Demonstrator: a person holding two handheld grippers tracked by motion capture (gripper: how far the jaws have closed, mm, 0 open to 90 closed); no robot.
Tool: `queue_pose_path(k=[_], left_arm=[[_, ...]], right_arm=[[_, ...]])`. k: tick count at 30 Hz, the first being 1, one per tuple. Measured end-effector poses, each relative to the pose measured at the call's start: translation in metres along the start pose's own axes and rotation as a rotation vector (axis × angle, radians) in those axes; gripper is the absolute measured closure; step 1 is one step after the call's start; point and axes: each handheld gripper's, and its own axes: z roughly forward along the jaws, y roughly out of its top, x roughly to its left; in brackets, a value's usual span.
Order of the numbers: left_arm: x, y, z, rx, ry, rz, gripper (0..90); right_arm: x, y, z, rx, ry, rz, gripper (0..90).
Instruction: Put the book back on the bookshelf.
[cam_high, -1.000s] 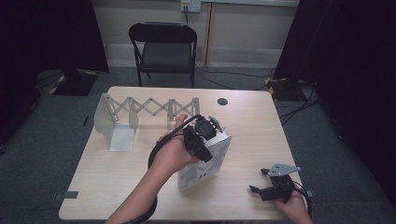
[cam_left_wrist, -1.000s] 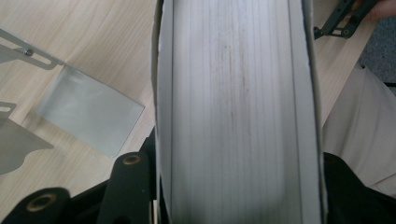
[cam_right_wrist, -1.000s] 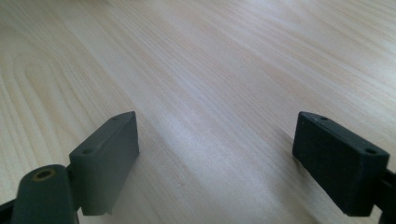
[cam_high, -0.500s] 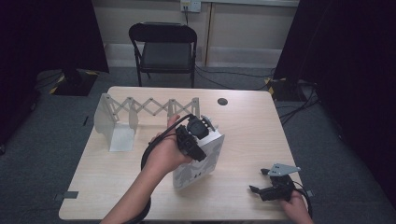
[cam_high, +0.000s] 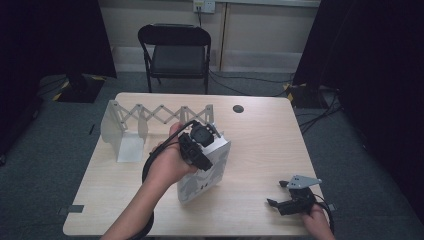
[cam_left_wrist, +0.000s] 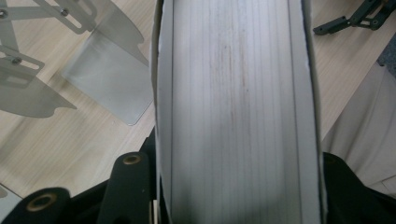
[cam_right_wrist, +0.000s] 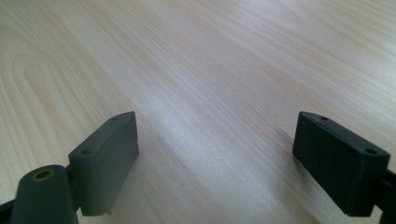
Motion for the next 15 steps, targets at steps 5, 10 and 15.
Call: queue_pose_path(k=[5,10,15], left_arm=[[0.001,-0.003,-0.002,0.006,0.003,-0.01,53.5],[0.005,-0.008,-0.005,0.004,0.006,-0.034,53.5],[0.008,-0.015,-0.009,0.0,0.015,-0.05,53.5]], right_arm=[[0.0,0.0,0.0,0.001,0.001,-0.001,13.8],[0.0,0.0,0.0,0.001,0.001,0.0,13.8],[0.0,0.0,0.0,0.001,0.0,0.0,13.8]])
